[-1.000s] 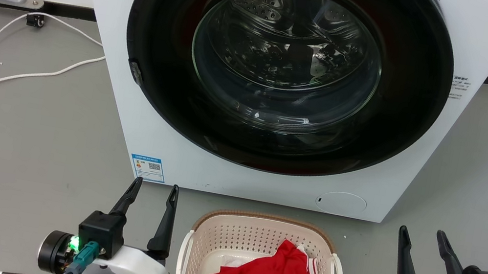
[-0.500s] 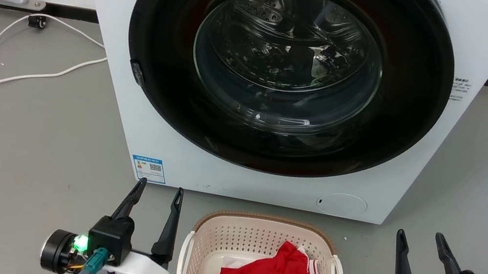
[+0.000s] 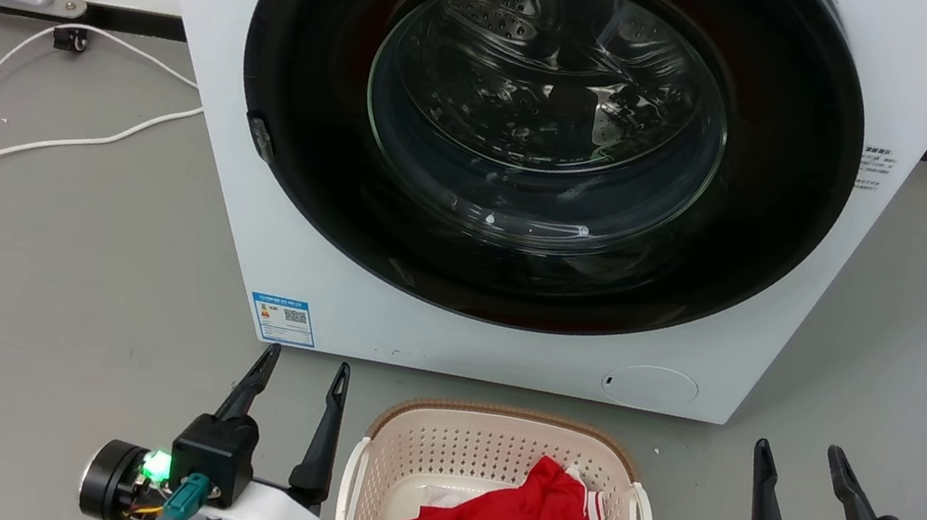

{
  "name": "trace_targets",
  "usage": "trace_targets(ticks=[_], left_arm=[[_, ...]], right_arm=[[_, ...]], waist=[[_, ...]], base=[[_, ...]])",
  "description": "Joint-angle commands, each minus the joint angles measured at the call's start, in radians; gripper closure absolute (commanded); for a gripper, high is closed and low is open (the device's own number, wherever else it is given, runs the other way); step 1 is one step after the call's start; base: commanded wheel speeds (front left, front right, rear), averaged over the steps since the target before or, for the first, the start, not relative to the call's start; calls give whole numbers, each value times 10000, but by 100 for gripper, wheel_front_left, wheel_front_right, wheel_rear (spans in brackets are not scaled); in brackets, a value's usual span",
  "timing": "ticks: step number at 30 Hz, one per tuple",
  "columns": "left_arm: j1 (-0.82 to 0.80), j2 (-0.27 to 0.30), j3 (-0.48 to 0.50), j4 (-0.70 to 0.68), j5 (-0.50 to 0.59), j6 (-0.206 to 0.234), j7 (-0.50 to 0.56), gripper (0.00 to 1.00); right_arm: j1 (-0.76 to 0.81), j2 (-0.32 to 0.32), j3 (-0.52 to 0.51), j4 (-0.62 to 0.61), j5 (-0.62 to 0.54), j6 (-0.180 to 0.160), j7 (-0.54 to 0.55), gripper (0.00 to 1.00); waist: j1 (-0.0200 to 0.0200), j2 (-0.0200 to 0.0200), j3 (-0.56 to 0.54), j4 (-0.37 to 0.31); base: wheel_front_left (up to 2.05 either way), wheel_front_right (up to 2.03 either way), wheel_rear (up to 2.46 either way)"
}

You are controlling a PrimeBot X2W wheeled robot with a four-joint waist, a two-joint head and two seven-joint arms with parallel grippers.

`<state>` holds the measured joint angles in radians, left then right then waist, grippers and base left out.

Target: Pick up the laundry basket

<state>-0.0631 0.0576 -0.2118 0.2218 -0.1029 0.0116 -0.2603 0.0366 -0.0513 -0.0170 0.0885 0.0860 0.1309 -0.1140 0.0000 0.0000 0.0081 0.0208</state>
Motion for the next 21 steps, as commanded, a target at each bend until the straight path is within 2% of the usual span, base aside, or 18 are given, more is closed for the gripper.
trace_targets(ticks=[1, 12, 21], left_arm=[[95, -3, 24, 27, -54, -18, -75, 0], [40, -27, 47, 108, -33, -81, -64, 0], [-503, -43, -46, 892, -242, -186, -53, 0]], right_arm=[[-6, 17, -13, 9, 27, -3, -65, 0], [-78, 17, -76, 47, 50, -3, -55, 0], [-491, 17, 104, 399, 247, -3, -75, 0]], waist=[[0, 0, 5, -1], [0, 0, 148, -25], [0, 0, 1289, -199]], base=[[0, 0, 0], [0, 0, 0], [0, 0, 0]])
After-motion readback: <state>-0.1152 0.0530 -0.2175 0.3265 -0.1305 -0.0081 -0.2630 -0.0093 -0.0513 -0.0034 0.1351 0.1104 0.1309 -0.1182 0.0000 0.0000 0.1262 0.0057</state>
